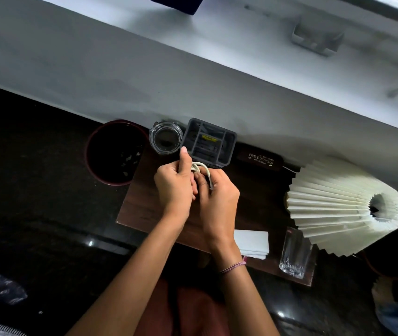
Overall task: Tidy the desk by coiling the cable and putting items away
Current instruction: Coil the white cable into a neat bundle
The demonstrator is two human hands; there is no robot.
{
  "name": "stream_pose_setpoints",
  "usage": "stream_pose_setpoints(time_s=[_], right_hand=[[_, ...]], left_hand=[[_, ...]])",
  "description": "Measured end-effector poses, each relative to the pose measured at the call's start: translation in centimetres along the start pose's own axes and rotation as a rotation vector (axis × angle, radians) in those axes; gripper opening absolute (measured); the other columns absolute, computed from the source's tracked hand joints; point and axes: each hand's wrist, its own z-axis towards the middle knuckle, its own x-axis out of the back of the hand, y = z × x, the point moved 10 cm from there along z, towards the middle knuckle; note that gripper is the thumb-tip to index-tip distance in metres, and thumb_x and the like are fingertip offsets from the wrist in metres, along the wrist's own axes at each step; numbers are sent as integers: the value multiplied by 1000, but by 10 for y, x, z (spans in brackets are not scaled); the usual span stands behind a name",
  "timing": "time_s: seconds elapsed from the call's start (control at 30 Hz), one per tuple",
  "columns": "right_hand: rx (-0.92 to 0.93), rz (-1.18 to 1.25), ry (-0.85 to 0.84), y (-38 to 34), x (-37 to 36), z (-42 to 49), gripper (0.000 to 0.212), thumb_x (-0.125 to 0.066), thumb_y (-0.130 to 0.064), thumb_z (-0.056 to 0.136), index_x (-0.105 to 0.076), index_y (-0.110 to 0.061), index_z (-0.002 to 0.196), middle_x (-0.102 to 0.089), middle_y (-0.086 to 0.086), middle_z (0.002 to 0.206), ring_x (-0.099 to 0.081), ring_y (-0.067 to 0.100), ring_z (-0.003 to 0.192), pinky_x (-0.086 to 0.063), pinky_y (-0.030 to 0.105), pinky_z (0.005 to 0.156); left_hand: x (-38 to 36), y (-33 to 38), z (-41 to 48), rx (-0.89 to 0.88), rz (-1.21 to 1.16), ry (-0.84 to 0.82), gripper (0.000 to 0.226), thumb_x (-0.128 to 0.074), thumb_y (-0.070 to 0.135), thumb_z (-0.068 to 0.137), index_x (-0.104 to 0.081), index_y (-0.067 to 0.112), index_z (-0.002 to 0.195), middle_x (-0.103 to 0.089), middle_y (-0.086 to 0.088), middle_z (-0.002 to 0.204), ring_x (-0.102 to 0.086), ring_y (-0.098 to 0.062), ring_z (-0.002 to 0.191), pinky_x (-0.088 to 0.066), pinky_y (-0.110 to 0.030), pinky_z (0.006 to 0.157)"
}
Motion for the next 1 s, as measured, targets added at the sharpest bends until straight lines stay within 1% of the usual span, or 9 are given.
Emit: stream_pose_setpoints(time_s=[0.1,0.17,0.37,0.47,0.5,0.6,0.7,0.87,1.0], right_hand=[[42,20,-63,-11,-8,-6,9,-53,-14,90,-56,-5,91,-51,2,86,-47,10,78,-33,6,70],[23,36,-117,-9,-13,-10,11,-49,-16,92,-51,-5,92,-45,-1,89,-45,12,80,-33,9,71],[-92,151,-271,19,-11,6,11,-48,-19,94,-55,-13,89,-57,-1,82,-51,3,71,-37,12,66],[-243,276,-387,38,-22,5,15,-52,-26,92,-60,-14,91,-63,9,78,-54,10,69,-47,35,67],[-279,319,-413,40,-23,4,20,-51,-28,92,-62,-11,97,-65,11,80,-56,13,71,-49,37,65],[-392,506,-445,43,-19,1,34,-40,-29,97,-62,-6,110,-65,6,92,-59,7,81,-49,18,69],[-338,524,-451,40,-9,1,25,-46,-20,95,-65,-14,110,-63,7,103,-60,7,92,-49,17,74],[-480,634,-378,53,-5,-2,11,-68,-10,80,-73,-17,86,-72,-2,76,-64,4,72,-51,13,64],[-562,679,-366,60,-11,-7,6,-71,-11,77,-73,-13,82,-72,2,74,-66,10,76,-56,16,69]], left_hand=[[15,14,10,-128,224,128,55,-42,29,96,-47,7,46,-60,-24,53,-57,-25,49,-37,-36,51],[14,14,16,-97,253,93,54,-42,28,96,-45,8,45,-61,-32,64,-54,-36,55,-41,-43,58],[-22,-12,3,176,-58,-385,43,-40,42,93,-47,16,59,-43,10,37,-35,-1,32,-29,-16,36],[-33,-15,-1,189,-109,-535,32,-40,27,96,-49,17,67,-40,12,34,-28,0,30,-25,-11,35],[-31,-18,0,202,-132,-523,31,-41,24,96,-48,18,67,-38,12,34,-27,0,30,-24,-10,34],[-26,-22,4,257,-250,-446,30,-42,22,96,-46,18,67,-34,14,37,-25,0,30,-23,-10,32],[-23,-22,7,307,-361,-403,29,-43,20,96,-47,17,67,-33,14,38,-24,0,29,-23,-10,32],[-27,-25,4,341,-430,-389,30,-43,21,96,-47,17,67,-33,13,38,-24,0,28,-23,-11,32],[-26,-25,4,333,-438,-352,29,-43,22,96,-47,16,68,-34,12,37,-24,-1,28,-23,-10,32]])
